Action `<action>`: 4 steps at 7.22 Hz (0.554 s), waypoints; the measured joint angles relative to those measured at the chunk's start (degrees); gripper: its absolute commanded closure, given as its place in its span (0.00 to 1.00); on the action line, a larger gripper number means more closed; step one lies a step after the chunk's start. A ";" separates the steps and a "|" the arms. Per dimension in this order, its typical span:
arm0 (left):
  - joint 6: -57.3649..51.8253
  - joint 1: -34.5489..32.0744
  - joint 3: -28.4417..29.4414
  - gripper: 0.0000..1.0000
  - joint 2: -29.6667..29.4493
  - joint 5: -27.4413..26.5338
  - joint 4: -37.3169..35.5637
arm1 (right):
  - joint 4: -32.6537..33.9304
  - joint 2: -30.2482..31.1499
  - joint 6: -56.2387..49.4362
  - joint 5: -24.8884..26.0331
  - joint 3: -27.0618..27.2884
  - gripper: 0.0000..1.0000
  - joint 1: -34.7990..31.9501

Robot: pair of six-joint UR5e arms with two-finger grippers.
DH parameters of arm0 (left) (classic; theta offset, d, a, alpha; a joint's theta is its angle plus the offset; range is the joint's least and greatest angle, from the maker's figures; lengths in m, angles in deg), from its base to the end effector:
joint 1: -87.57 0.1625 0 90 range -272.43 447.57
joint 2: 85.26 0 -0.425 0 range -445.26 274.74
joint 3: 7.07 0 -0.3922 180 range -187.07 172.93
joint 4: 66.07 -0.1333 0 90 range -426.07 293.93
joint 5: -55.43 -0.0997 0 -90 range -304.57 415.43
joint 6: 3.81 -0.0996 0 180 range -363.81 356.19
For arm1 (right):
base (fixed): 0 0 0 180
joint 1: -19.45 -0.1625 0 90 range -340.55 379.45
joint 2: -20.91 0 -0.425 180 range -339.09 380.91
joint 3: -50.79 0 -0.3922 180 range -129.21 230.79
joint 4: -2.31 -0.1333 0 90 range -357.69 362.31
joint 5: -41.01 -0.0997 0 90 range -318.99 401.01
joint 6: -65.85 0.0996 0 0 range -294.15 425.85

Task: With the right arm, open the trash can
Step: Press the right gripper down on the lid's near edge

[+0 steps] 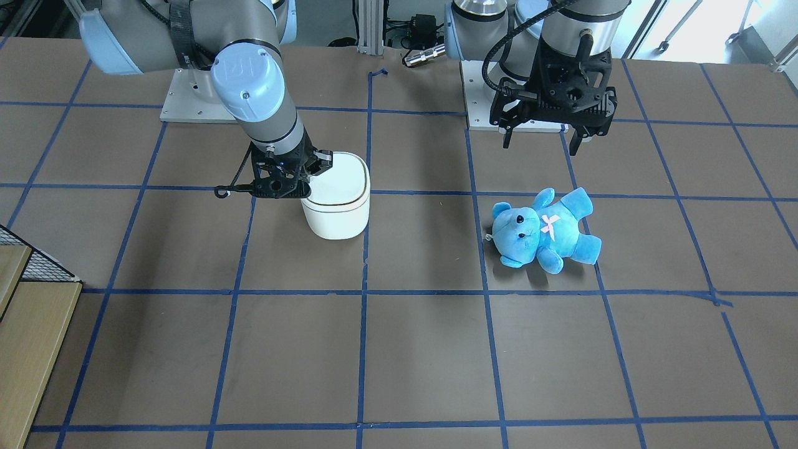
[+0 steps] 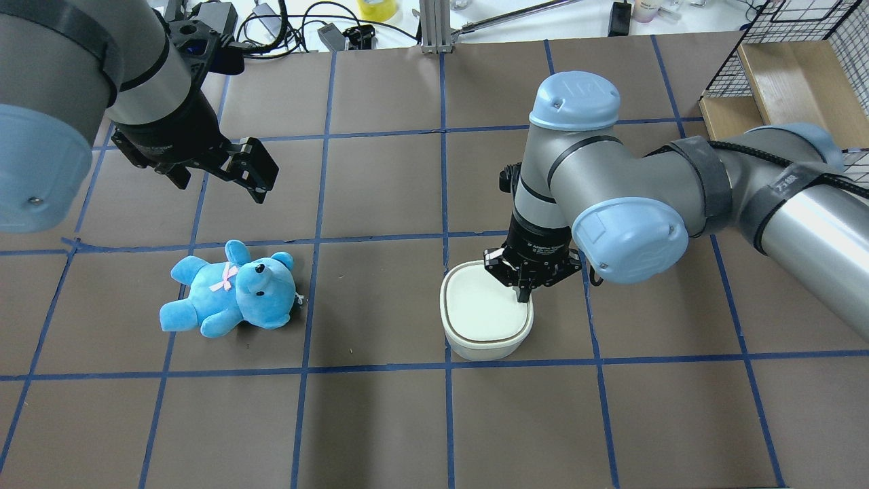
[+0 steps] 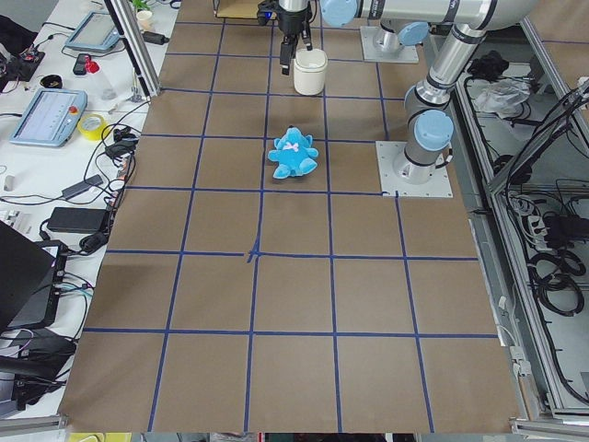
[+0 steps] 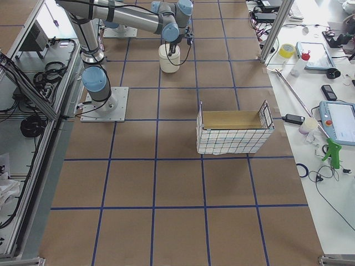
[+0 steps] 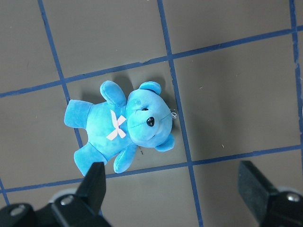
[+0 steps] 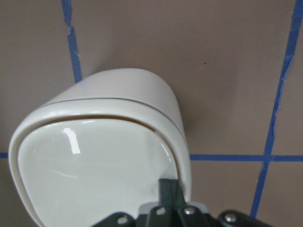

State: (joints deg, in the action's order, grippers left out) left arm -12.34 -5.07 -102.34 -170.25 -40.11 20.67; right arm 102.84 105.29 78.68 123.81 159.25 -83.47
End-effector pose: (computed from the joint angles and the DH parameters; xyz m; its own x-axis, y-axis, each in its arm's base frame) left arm -0.1447 -0.4536 0.4903 -0.9767 0.1883 -0.1031 0.1930 0.9805 -0.0375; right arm 0.2480 -0.4289 0.3060 -0.9975 0.0220 -0.0668 0.0042 0.9668 0.2555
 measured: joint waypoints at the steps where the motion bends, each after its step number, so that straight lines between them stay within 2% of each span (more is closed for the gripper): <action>1: 0.00 0.00 0.00 0.00 0.00 0.00 0.00 | -0.03 -0.07 0.00 0.00 0.00 1.00 0.00; 4: 0.00 0.00 0.00 0.00 0.00 0.00 0.00 | 0.02 -0.47 0.00 0.00 -0.01 1.00 0.00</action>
State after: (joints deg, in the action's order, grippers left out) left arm -12.34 -5.07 -102.34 -170.25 -40.11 20.67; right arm 102.86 104.81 78.68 123.81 159.24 -83.46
